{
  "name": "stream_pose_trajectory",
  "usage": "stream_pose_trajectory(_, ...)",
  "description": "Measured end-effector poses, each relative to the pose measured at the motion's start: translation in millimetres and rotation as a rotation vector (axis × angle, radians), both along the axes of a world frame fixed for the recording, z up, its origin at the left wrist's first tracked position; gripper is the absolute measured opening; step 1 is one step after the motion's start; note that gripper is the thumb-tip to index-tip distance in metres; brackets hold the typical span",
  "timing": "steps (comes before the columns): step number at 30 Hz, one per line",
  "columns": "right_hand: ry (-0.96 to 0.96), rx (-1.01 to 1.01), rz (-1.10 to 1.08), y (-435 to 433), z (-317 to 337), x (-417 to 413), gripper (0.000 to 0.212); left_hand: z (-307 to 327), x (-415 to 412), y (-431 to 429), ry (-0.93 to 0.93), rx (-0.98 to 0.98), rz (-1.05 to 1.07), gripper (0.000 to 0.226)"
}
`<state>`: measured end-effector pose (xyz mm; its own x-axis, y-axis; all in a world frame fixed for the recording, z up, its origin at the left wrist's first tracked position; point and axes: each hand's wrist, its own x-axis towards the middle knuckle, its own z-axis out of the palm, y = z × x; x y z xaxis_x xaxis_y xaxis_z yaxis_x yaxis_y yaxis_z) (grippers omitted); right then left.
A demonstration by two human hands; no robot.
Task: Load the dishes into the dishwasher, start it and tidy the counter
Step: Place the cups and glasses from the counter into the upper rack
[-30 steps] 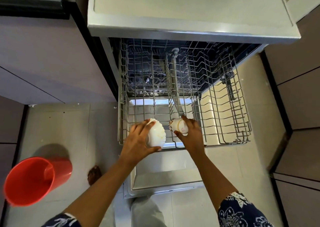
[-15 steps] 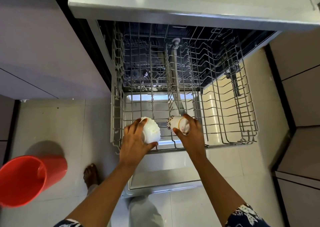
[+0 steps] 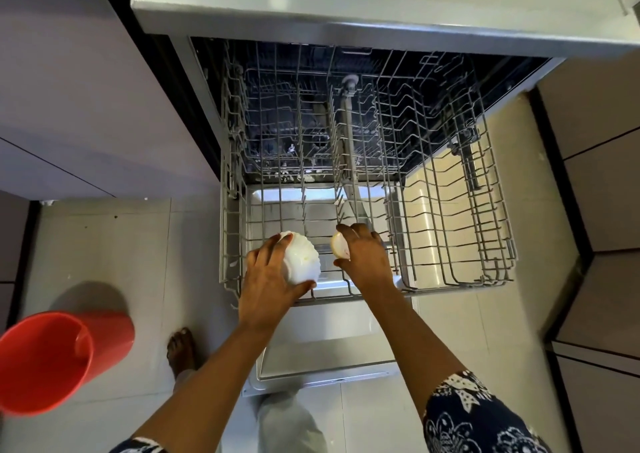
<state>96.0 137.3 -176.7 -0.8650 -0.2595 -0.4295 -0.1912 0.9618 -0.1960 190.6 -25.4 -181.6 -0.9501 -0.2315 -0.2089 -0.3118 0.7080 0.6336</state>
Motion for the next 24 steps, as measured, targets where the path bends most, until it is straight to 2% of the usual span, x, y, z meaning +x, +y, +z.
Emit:
stream_pose_trajectory(3,-0.054,-0.107,-0.043,7.3,0.2,3.3,0.083,7.1,-1.1,-2.0,0.005,0.081,0.015,0.1)
stream_pose_trajectory(5,-0.114,-0.303,-0.172,14.9,4.6,9.3,0.099,13.0,-2.3,-6.0,0.007,0.175,0.054,0.099)
stream_pose_trajectory(6,-0.099,-0.387,-0.244,18.9,8.0,15.4,0.1,16.8,-1.7,-7.6,0.019,0.228,0.078,0.1)
stream_pose_trajectory(8,0.019,-0.512,-0.406,26.6,15.7,29.8,0.082,23.2,1.1,-10.0,0.045,0.337,0.12,0.101)
stream_pose_trajectory(10,0.098,-0.644,-0.575,26.3,27.2,44.8,0.05,35.1,6.4,-11.4,0.056,0.398,0.121,0.102)
stream_pose_trajectory(12,-0.029,-0.82,-0.732,16.4,39.4,56.7,0.023,49.9,12.3,-10.9,0.075,0.408,0.082,0.103)
stream_pose_trajectory(13,-0.147,-0.913,-0.795,9.1,44.8,61.7,0.018,56.7,15.0,-9.9,0.093,0.422,0.059,0.1)
stream_pose_trajectory(16,-0.548,-1.088,-0.963,-7.7,61.4,72.3,0.012,76.7,23.1,-6.6,0.145,0.503,0.05,0.088)
stream_pose_trajectory(18,-0.754,-1.182,-1.069,-13.5,73.6,75.0,0.019,84.4,26.3,-3.6,0.156,0.57,0.083,0.087)
stream_pose_trajectory(20,-0.8,-1.273,-1.16,-13.5,82.9,74.5,0.021,90.1,28.4,0.4,0.173,0.62,0.092,0.088)
stream_pose_trajectory(24,-0.753,-1.408,-1.304,-3.3,90.3,71.7,0.022,95.0,24.6,1.4,0.173,0.651,0.056,0.1)
